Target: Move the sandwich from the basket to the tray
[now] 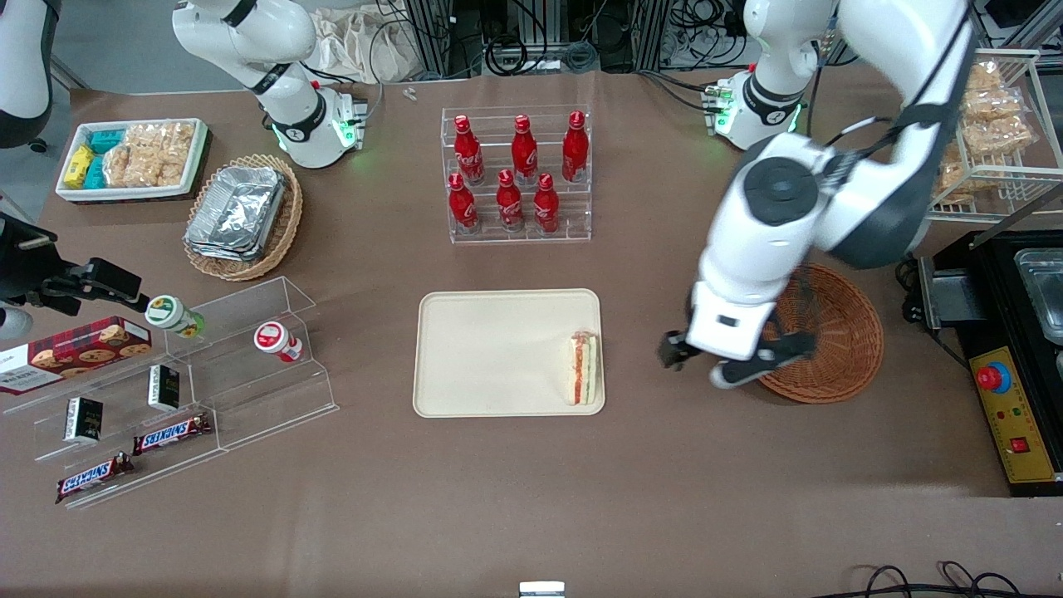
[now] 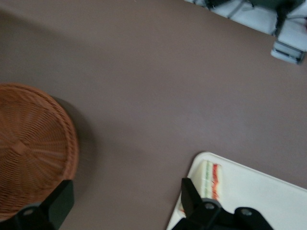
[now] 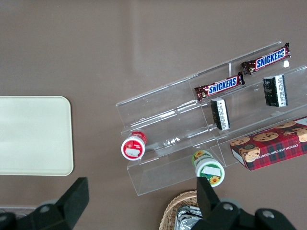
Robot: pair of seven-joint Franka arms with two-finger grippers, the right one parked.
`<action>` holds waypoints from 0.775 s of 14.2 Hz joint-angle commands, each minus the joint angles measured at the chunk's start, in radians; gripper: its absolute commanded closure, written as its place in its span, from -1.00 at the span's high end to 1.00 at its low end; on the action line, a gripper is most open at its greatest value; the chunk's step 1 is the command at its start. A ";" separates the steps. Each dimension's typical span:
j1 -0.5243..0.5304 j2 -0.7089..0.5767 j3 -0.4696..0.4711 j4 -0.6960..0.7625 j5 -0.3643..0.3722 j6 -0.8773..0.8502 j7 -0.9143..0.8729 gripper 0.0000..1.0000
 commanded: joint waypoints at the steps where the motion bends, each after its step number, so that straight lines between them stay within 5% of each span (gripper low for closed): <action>1: 0.102 -0.098 -0.014 -0.055 -0.053 -0.066 0.134 0.99; 11: 0.304 -0.411 -0.003 -0.395 -0.277 0.010 0.387 0.98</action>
